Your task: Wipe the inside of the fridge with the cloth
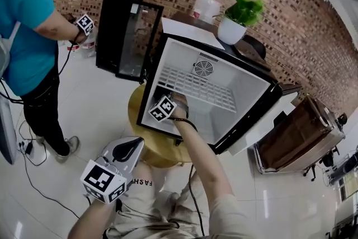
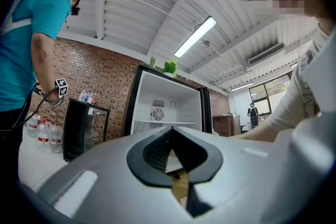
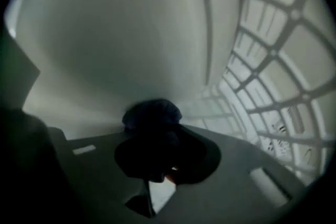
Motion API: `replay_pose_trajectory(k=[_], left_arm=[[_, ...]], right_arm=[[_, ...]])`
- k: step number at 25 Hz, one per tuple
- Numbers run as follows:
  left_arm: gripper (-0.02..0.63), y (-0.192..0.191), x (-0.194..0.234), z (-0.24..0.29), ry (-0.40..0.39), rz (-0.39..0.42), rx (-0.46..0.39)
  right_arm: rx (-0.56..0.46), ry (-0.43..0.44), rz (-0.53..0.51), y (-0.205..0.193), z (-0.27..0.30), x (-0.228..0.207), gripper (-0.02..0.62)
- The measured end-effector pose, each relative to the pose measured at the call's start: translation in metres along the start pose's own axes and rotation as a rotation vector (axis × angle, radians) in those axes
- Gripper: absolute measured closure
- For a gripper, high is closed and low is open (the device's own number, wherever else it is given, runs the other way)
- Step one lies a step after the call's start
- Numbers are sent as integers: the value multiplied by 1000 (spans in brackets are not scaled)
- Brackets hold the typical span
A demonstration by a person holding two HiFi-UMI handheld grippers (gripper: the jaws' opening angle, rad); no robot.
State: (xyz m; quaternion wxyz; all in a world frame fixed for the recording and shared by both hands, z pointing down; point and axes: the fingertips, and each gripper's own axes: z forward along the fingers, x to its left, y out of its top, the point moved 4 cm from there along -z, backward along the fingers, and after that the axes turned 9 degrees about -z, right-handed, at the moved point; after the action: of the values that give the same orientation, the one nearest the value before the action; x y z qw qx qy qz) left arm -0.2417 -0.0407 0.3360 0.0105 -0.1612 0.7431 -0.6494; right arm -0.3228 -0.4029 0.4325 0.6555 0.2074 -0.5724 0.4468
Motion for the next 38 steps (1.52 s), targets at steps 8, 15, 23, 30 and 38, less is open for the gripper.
replay_pose_trajectory(k=[8, 15, 23, 30, 38], left_arm=[[606, -10, 10, 0, 0, -31, 27], [606, -19, -6, 1, -27, -40, 48], [606, -16, -10, 0, -32, -8, 62], [606, -12, -4, -3, -12, 15, 54], [606, -17, -6, 1, -30, -8, 61]], right_arm=[[302, -46, 29, -128, -10, -34, 534], [556, -3, -77, -206, -28, -32, 534], [115, 70, -136, -92, -51, -4, 532], [-4, 103, -135, -3, 5, 16, 532], [288, 161, -91, -113, 10, 5, 534]])
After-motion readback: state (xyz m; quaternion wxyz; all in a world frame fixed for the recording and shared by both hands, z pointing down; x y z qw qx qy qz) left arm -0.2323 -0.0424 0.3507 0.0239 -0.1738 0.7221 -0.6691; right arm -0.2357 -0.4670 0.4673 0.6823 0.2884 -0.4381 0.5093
